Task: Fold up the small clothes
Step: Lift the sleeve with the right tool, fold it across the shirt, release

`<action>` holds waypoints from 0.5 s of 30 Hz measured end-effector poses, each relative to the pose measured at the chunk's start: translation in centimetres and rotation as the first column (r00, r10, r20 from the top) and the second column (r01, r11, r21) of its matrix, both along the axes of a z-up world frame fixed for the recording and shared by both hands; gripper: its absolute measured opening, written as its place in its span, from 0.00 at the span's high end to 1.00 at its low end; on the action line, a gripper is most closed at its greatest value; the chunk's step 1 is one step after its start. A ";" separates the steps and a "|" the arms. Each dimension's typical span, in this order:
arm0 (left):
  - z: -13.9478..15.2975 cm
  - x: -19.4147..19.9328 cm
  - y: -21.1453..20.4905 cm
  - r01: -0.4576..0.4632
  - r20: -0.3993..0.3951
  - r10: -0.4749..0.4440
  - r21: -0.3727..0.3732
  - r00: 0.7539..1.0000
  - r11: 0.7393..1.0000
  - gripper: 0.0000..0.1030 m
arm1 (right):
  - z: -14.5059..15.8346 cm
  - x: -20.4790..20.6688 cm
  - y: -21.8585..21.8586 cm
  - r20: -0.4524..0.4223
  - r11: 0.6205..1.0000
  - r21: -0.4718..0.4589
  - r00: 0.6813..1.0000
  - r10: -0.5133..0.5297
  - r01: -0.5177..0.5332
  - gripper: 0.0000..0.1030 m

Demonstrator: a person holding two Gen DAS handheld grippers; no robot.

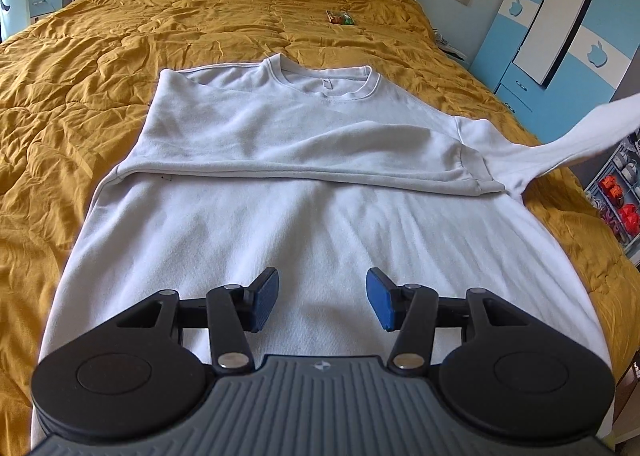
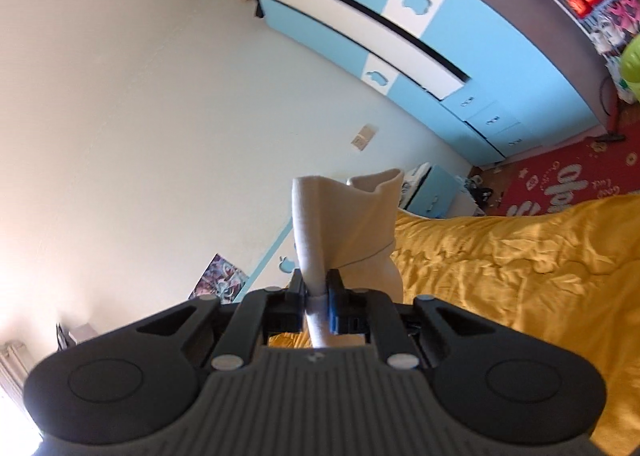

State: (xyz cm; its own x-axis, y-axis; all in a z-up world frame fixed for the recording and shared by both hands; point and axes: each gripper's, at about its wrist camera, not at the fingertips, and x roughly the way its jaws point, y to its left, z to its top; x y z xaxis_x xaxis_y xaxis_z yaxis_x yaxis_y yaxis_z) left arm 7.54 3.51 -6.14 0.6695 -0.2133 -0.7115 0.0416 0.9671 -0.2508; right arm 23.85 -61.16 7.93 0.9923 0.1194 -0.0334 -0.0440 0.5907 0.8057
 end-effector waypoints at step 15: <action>0.4 -1.4 3.0 -0.073 -0.042 0.081 0.156 0.996 0.985 0.41 | 11.2 2.8 28.7 -0.036 0.860 -0.404 0.945 0.325 -0.311 0.95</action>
State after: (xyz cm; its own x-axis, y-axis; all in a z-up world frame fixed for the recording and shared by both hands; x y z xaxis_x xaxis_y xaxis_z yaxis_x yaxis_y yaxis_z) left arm 6.11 6.47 -5.70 0.6441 -0.0476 -0.7634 -0.0430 0.9942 -0.0982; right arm 26.69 -32.51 19.11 0.9039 0.4120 -0.1149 -0.3060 0.8106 0.4993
